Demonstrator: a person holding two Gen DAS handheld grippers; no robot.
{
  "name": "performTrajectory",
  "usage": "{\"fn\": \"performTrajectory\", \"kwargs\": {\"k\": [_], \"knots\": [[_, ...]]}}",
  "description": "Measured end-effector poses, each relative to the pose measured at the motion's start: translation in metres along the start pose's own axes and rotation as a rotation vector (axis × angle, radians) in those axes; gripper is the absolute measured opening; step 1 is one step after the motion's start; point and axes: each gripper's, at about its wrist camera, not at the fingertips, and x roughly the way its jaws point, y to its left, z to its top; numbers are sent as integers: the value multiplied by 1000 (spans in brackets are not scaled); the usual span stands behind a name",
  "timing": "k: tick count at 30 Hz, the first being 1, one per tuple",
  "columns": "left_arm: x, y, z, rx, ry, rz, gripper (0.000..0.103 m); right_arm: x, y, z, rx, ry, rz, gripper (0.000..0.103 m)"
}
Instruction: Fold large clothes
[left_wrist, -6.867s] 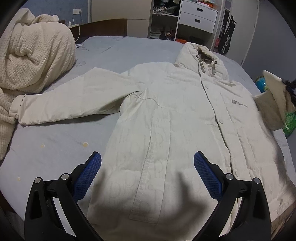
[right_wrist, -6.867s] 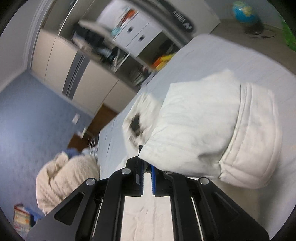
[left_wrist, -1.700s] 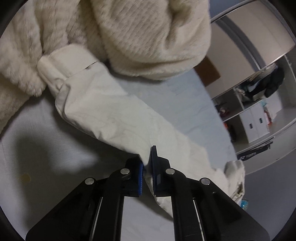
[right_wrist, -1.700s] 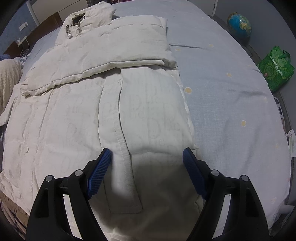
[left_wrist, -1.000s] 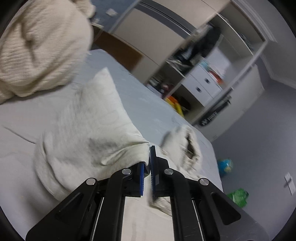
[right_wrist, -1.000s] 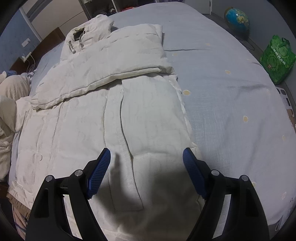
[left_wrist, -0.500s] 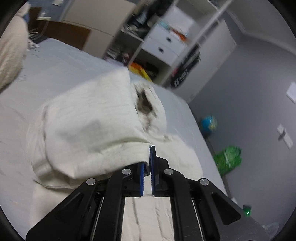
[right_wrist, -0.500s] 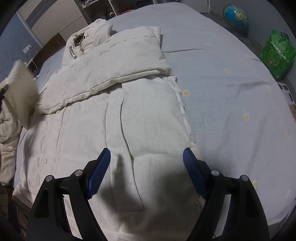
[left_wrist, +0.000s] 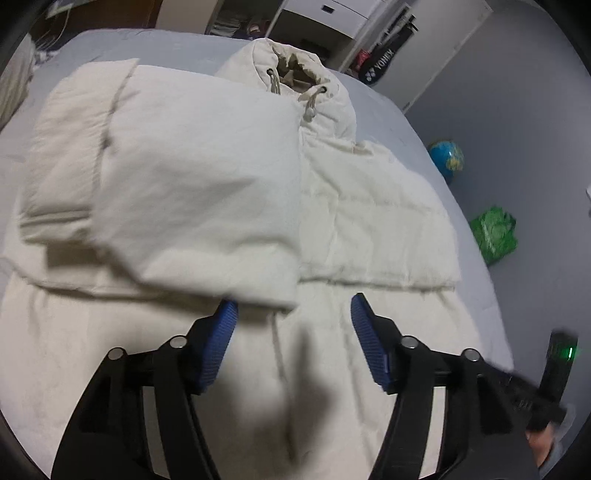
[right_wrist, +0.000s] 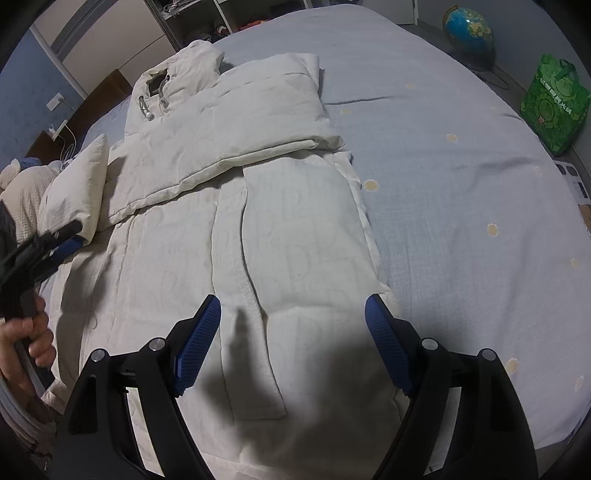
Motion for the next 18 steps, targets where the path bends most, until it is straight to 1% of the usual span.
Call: {"fn": "performTrajectory", "kwargs": {"k": [3, 7, 9, 11, 14, 18], "knots": [[-19, 17, -14, 16, 6, 11, 65, 0, 0, 0, -4, 2, -3, 76], [-60, 48, -31, 11, -29, 58, 69, 1, 2, 0, -14, 7, -13, 76], [-84, 66, -41, -9, -48, 95, 72, 2, 4, 0, -23, 12, -19, 76], [-102, 80, -47, -36, -61, 137, 72, 2, 5, 0, -27, 14, -23, 76], [-132, 101, -59, -93, -94, 169, 72, 2, 6, 0, -35, 18, -32, 76], [-153, 115, -74, -127, -134, 206, 74, 0, 10, -2, -54, 15, -61, 76]]}}
